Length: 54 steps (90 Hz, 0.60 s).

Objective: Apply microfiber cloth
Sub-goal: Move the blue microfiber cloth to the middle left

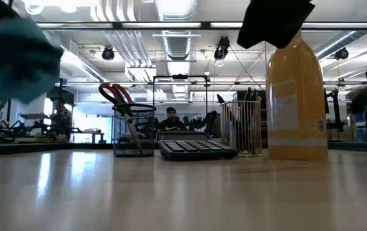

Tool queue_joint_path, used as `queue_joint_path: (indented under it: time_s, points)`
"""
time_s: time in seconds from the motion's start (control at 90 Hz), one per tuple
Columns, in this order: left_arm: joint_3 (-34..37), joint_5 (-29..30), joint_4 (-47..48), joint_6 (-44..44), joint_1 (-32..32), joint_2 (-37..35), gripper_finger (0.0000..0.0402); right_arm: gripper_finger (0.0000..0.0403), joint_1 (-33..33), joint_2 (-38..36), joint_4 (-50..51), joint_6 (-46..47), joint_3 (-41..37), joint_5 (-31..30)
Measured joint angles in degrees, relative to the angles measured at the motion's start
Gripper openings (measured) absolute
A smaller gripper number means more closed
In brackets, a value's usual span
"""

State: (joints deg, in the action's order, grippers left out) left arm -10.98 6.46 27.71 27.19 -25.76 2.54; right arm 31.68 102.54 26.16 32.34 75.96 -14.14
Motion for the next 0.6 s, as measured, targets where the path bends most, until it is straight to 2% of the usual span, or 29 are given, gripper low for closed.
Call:
queue_joint_path:
  time_s: [0.089, 0.3, 0.444, 0.6]
  points:
    - [-1.8, 1.55, 4.32, 7.3, 0.0, 1.48, 0.0149, 0.0014, -0.21, 0.0, -0.04, -0.05, 0.0, 0.02]
    - [-5.04, 4.54, 3.66, 17.67, -0.02, 7.59, 0.0193, 0.0033, -1.34, 0.0, -0.24, -0.44, 0.0, 0.03]
    - [-9.14, -1.86, 9.51, 22.55, -0.07, 13.28, 0.0198, 0.0063, -1.43, 0.0, -0.3, -0.3, 0.0, 0.0]
    - [-15.03, -8.73, 16.97, 26.16, -0.06, 20.97, 0.0175, 0.0092, -1.33, 0.0, -0.29, 0.07, -0.02, 0.06]
